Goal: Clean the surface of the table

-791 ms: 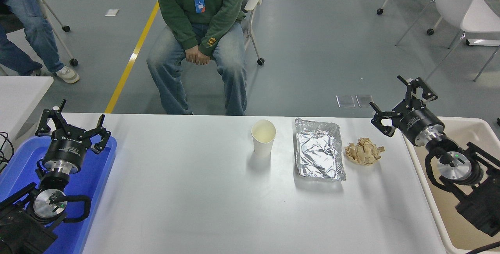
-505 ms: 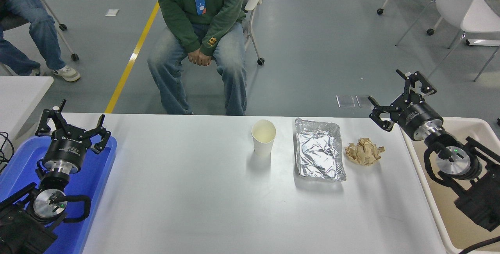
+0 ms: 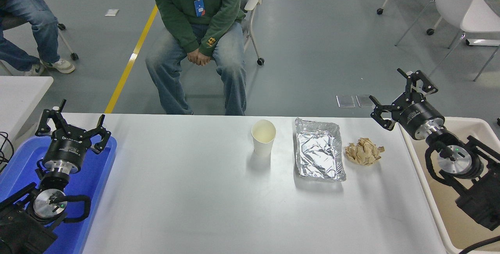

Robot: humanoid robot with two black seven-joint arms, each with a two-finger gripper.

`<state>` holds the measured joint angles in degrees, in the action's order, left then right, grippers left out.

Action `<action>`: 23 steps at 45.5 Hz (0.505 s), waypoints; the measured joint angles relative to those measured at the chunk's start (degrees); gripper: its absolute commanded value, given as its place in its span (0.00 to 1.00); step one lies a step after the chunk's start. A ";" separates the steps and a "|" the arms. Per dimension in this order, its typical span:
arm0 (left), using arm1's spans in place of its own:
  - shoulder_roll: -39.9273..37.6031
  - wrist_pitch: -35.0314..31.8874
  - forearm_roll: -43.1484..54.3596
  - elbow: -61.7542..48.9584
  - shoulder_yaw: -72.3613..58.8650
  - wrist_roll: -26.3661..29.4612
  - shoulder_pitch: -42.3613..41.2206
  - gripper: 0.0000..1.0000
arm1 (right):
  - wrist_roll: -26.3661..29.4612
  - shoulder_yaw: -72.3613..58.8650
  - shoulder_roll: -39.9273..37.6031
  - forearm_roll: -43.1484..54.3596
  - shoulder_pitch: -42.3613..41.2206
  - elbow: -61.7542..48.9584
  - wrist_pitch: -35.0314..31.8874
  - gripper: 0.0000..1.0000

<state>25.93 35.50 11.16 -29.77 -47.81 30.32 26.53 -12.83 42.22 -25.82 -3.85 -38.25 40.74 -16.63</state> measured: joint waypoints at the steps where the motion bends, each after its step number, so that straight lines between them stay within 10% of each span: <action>1: 0.00 0.00 0.00 0.00 0.00 0.00 0.00 1.00 | 0.00 -0.01 0.00 0.01 0.03 -0.01 -0.02 1.00; 23: 0.00 0.00 0.00 0.00 0.00 0.00 0.00 1.00 | 0.09 -2.68 -1.80 2.02 -0.66 -0.11 -0.12 1.00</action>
<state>25.93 35.50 11.16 -29.77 -47.81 30.32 26.54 -12.74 39.54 -27.62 -1.82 -38.90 40.63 -16.75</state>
